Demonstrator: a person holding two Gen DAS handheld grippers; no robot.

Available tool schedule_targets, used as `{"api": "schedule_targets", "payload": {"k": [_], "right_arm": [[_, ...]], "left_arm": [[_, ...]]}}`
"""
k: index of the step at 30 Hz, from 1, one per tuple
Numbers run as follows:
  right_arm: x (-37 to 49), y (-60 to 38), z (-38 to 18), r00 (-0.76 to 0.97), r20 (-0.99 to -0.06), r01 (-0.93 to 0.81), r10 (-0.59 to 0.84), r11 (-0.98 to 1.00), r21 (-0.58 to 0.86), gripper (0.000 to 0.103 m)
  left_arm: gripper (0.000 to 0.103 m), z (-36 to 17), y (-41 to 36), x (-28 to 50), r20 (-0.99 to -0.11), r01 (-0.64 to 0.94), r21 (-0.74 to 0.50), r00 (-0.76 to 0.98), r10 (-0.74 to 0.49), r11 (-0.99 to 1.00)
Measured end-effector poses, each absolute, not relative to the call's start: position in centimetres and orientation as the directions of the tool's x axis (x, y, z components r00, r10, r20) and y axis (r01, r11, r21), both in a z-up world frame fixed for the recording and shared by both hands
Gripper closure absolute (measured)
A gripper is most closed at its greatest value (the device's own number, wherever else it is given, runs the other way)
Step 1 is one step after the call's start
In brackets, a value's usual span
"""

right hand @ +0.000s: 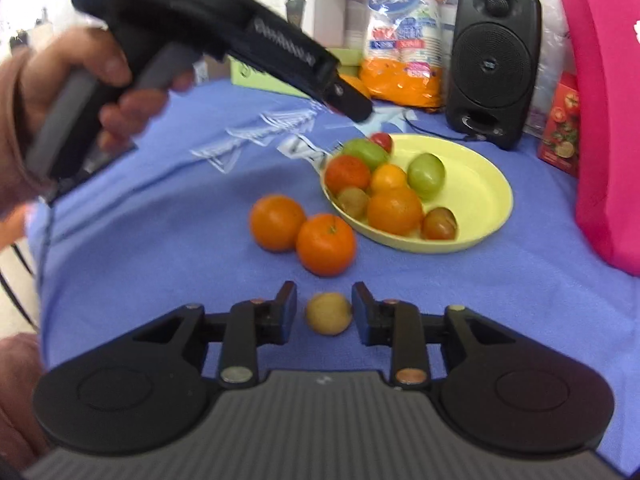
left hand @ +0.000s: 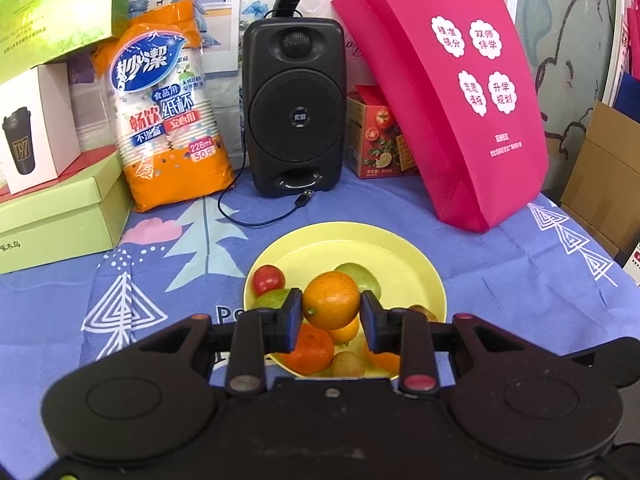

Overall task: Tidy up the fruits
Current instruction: 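Carry the orange and brown fruit to the yellow plate and open both tools, then grasp a large orange with the left tool while the right tool grasps a stemmed orange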

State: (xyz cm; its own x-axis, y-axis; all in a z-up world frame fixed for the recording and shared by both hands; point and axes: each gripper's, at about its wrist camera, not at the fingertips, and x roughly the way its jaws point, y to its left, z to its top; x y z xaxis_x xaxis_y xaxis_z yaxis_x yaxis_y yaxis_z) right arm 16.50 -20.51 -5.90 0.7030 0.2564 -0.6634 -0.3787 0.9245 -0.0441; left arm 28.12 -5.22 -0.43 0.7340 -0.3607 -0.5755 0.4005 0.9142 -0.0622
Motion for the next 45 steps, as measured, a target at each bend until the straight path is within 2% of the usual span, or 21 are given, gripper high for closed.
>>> {"api": "schedule_targets", "payload": {"k": [2, 4, 11, 18, 22, 24, 25, 26, 29, 32, 37, 45], "right_arm": [[16.7, -20.8, -6.6, 0.706, -0.668, -0.354, 0.233, 0.934, -0.048, 0.077], [16.9, -21.3, -6.9, 0.711, -0.657, -0.34, 0.253, 0.94, -0.006, 0.077], [17.3, -22.2, -5.4, 0.738, -0.623, -0.332, 0.259, 0.943, -0.002, 0.077], [22.7, -24.5, -2.9, 0.807, -0.569, -0.228, 0.156, 0.972, -0.057, 0.077], [25.9, -24.5, -3.2, 0.807, -0.578, -0.201, 0.123, 0.977, -0.073, 0.077], [26.6, -24.6, -3.6, 0.812, -0.573, -0.188, 0.111, 0.979, -0.077, 0.075], [26.7, -24.6, -3.7, 0.819, -0.565, -0.175, 0.101, 0.981, -0.078, 0.066], [26.4, -24.6, -3.7, 0.823, -0.559, -0.171, 0.101, 0.983, -0.074, 0.062], [24.8, -24.8, -3.3, 0.836, -0.537, -0.172, 0.108, 0.983, -0.07, 0.062], [22.7, -24.9, -2.8, 0.837, -0.533, -0.173, 0.122, 0.984, -0.047, 0.06], [19.4, -24.7, -3.3, 0.813, -0.552, -0.208, 0.187, 0.978, 0.026, 0.055], [16.6, -21.9, -5.8, 0.74, -0.628, -0.28, 0.241, 0.959, 0.037, 0.053]], "left_arm": [[0.073, -0.5, -5.3, 28.1, -0.578, 0.4, -0.063, 0.732, -0.36, 0.914], [0.073, -0.6, -5.5, 28.1, -0.577, 0.406, -0.062, 0.731, -0.365, 0.912], [0.073, -0.6, -5.6, 28.9, -0.581, 0.411, -0.053, 0.729, -0.363, 0.91], [0.073, -0.9, -7.7, 32.7, -0.6, 0.417, 0.014, 0.731, -0.326, 0.909], [0.072, -2.2, -8.5, 34.7, -0.627, 0.398, 0.031, 0.722, -0.292, 0.917], [0.06, -2.6, -8.4, 35.0, -0.631, 0.383, 0.032, 0.724, -0.279, 0.923], [0.058, -2.5, -8.1, 34.8, -0.626, 0.382, 0.032, 0.728, -0.279, 0.924], [0.053, -2.4, -7.9, 34.4, -0.618, 0.382, 0.036, 0.734, -0.28, 0.924], [0.04, -1.6, -7.0, 32.1, -0.583, 0.38, 0.061, 0.764, -0.276, 0.923], [0.034, -0.9, -5.8, 29.3, -0.554, 0.387, 0.031, 0.774, -0.307, 0.921], [0.034, -1.5, -3.9, 24.7, -0.551, 0.364, -0.029, 0.771, -0.319, 0.931], [0.034, -5.2, -1.9, 19.9, -0.619, 0.304, -0.06, 0.736, -0.275, 0.951]]}}
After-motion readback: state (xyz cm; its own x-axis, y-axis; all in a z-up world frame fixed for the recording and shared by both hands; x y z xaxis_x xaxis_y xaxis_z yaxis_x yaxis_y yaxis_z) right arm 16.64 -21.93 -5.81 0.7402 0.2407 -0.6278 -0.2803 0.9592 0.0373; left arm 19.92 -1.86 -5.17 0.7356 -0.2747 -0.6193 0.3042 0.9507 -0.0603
